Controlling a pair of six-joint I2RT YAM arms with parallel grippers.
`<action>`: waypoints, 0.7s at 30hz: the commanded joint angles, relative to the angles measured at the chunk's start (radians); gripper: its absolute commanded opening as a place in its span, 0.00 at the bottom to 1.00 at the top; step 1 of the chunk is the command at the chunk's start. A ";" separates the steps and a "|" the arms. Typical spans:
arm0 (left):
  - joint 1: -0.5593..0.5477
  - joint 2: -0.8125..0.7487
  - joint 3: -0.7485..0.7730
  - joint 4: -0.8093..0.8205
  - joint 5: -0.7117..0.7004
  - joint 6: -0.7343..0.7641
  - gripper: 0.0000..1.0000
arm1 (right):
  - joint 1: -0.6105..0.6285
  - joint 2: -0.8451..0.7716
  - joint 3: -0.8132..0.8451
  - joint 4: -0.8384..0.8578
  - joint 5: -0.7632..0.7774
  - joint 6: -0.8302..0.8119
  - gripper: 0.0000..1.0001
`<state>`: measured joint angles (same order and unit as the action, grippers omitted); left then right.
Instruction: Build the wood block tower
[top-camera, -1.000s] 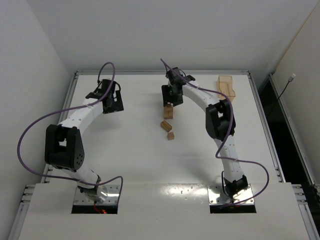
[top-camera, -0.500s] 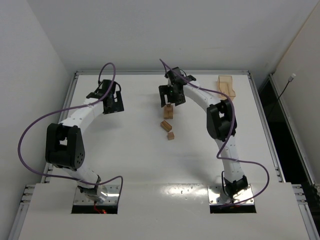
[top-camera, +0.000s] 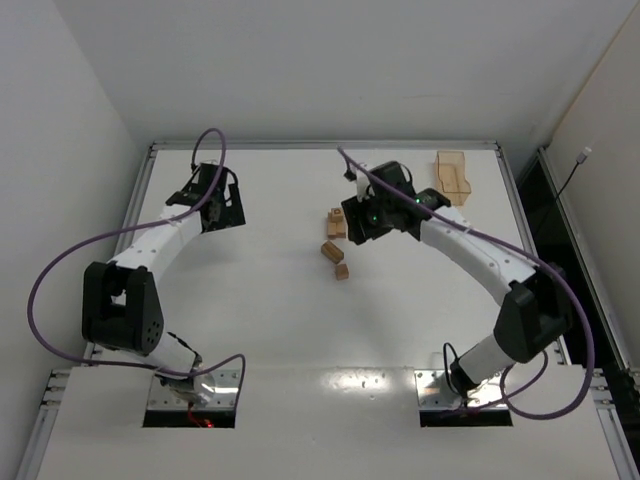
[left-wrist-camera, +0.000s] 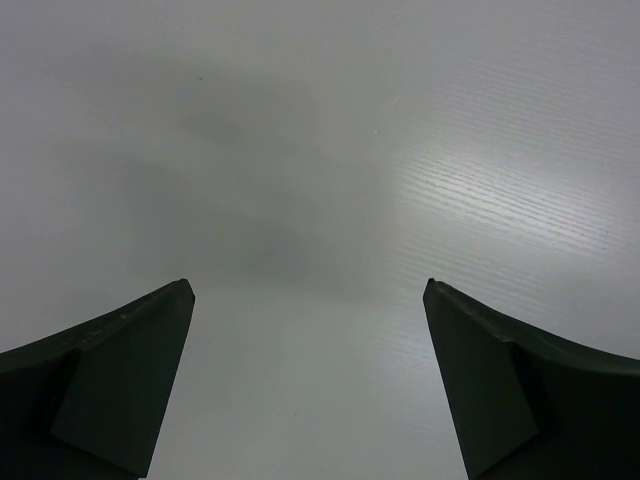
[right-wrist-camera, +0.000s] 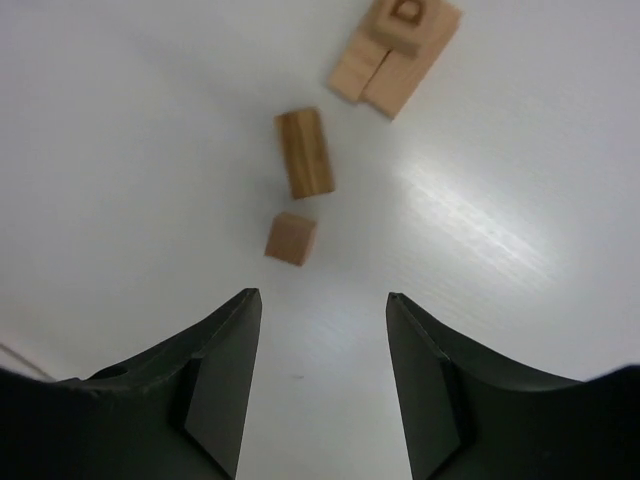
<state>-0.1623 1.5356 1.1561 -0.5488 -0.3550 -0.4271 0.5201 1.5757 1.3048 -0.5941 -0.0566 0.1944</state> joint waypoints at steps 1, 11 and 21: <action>0.012 -0.057 -0.009 0.032 0.005 -0.009 1.00 | 0.081 -0.026 -0.145 0.069 -0.029 0.032 0.50; 0.021 -0.088 -0.009 0.032 -0.038 -0.048 1.00 | 0.158 0.227 -0.010 0.014 0.158 0.188 0.56; 0.021 -0.094 -0.027 0.032 -0.048 -0.048 1.00 | 0.167 0.352 0.062 -0.013 0.161 0.218 0.54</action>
<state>-0.1558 1.4628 1.1244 -0.5362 -0.3862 -0.4576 0.6830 1.9171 1.3159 -0.5995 0.0853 0.3836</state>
